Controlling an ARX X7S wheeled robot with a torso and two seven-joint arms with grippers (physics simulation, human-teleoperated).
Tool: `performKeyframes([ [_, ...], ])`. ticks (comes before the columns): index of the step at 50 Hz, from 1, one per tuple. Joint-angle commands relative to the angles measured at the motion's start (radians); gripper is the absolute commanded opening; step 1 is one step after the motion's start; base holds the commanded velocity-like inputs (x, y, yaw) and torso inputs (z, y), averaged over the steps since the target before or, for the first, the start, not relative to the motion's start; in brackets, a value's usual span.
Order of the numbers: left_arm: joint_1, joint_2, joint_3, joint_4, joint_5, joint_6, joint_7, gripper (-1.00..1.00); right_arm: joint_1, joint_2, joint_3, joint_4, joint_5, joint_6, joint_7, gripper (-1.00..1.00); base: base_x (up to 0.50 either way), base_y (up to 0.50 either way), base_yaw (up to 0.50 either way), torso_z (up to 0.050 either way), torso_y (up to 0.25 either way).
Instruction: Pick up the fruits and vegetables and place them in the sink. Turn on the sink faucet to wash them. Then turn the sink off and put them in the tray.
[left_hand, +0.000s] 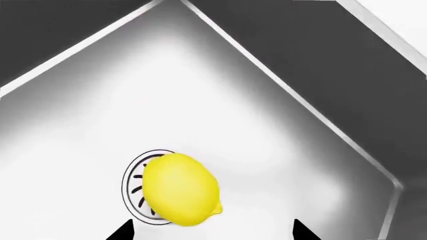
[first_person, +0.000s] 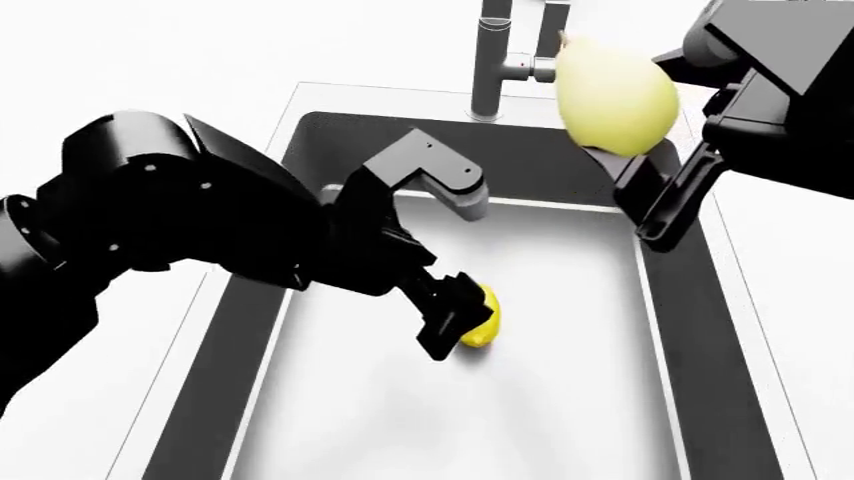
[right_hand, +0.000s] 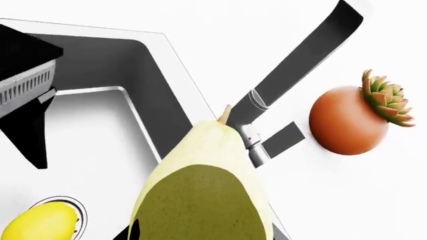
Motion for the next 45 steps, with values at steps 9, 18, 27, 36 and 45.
performKeyframes([
  [9, 0.092, 0.181, 0.092, -0.199, 0.168, 0.093, 0.045, 1.0, -0.024, 0.01, 0.051, -0.042, 0.004, 0.007, 0.007, -1.0, 0.0, 0.0, 0.0, 0.0, 0.0],
  [18, 0.143, 0.243, 0.132, -0.262, 0.241, 0.148, 0.007, 1.0, -0.045, 0.016, 0.06, -0.052, 0.008, 0.007, 0.012, -1.0, 0.0, 0.0, 0.0, 0.0, 0.0],
  [27, 0.179, 0.31, 0.179, -0.328, 0.289, 0.171, 0.059, 1.0, -0.045, 0.014, 0.057, -0.052, 0.011, 0.003, 0.013, -1.0, 0.0, 0.0, 0.0, 0.0, 0.0],
  [36, 0.192, 0.367, 0.226, -0.424, 0.308, 0.125, 0.073, -1.0, -0.05, 0.016, 0.059, -0.05, 0.013, -0.002, 0.017, -1.0, 0.0, 0.0, 0.0, 0.0, 0.0],
  [45, 0.173, 0.28, 0.18, -0.232, 0.255, 0.1, -0.055, -1.0, -0.05, 0.019, 0.06, -0.056, 0.014, 0.007, 0.022, -1.0, 0.0, 0.0, 0.0, 0.0, 0.0],
])
